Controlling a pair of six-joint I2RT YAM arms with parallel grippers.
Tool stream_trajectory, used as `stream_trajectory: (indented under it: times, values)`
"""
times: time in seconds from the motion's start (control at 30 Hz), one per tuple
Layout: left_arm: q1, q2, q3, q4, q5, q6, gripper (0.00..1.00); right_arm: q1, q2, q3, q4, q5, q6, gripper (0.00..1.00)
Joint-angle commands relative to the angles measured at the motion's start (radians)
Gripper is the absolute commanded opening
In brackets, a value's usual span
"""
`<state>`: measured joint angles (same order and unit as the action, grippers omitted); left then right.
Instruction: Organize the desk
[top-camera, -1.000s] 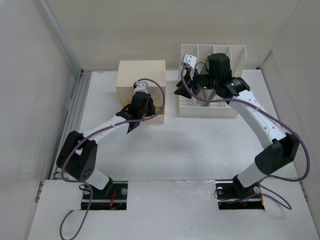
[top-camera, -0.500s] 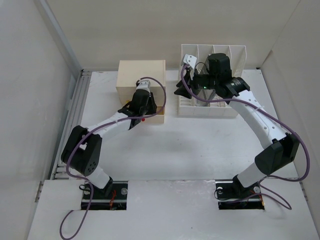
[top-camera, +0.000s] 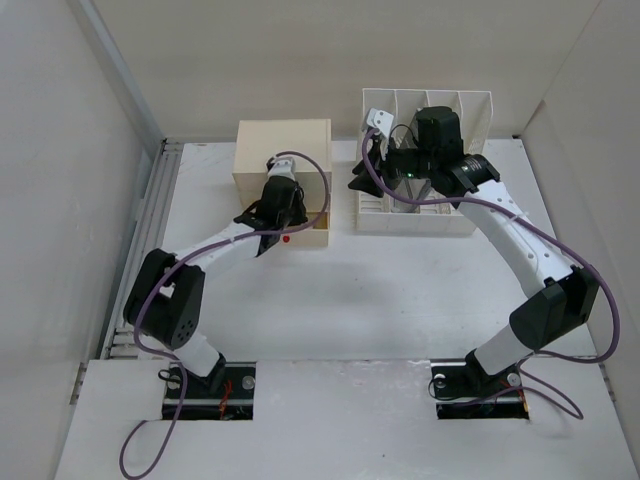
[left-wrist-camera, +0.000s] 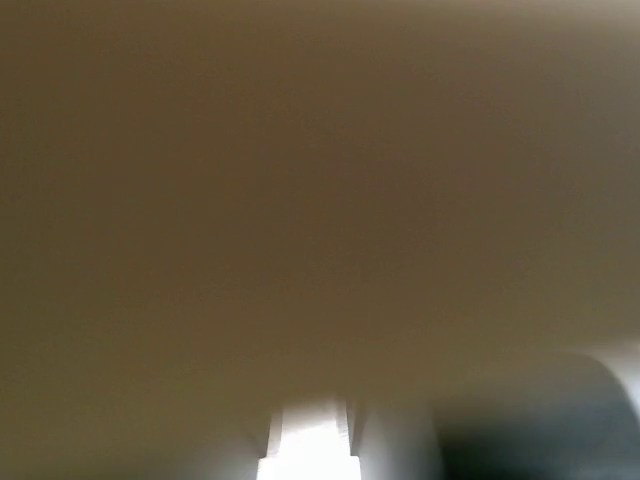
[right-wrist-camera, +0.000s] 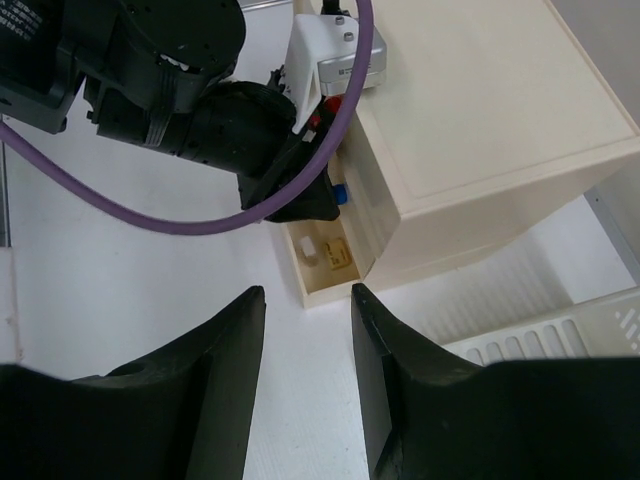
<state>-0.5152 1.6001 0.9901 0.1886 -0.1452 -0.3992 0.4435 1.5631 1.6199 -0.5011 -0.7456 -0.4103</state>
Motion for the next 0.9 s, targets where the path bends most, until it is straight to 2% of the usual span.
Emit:
stream_trajectory:
  times: [0.0, 0.03, 0.1, 0.13, 0.27, 0.33, 0.47, 0.63, 0.8, 0.87]
  values:
    - [-0.014, -0.041, 0.022, 0.009, -0.022, 0.011, 0.09, -0.006, -0.025, -0.003, 0.036, -0.038, 0.010, 0.46]
    - [-0.026, -0.069, 0.022, -0.001, -0.022, 0.011, 0.00, -0.006, -0.025, -0.003, 0.036, -0.038, 0.010, 0.46]
    - [-0.041, -0.097, 0.012, -0.012, -0.046, 0.011, 0.00, -0.006, -0.015, -0.003, 0.036, -0.038, 0.010, 0.39]
    - [-0.042, -0.127, 0.001, -0.012, -0.047, 0.011, 0.00, -0.006, -0.015, -0.003, 0.036, -0.038, 0.001, 0.32]
    - [-0.084, -0.218, -0.057, -0.034, -0.047, 0.002, 0.00, -0.006, -0.015, -0.012, 0.036, -0.038, -0.008, 0.15]
    - [-0.095, -0.256, -0.079, -0.044, -0.047, -0.007, 0.00, -0.006, 0.003, -0.023, 0.036, -0.049, -0.030, 0.11]
    - [-0.105, -0.365, -0.151, -0.080, -0.047, -0.018, 0.00, -0.006, 0.032, -0.043, 0.036, -0.101, -0.054, 0.08]
    - [-0.114, -0.584, -0.211, -0.121, -0.102, -0.036, 0.00, 0.024, 0.086, -0.138, 0.169, -0.120, -0.055, 0.01]
    - [-0.124, -0.797, -0.237, -0.176, -0.267, -0.067, 0.00, 0.156, 0.202, -0.146, 0.207, 0.026, -0.082, 0.00]
    - [-0.134, -0.891, -0.237, -0.185, -0.318, -0.079, 0.00, 0.225, 0.244, -0.117, 0.193, 0.130, -0.082, 0.00]
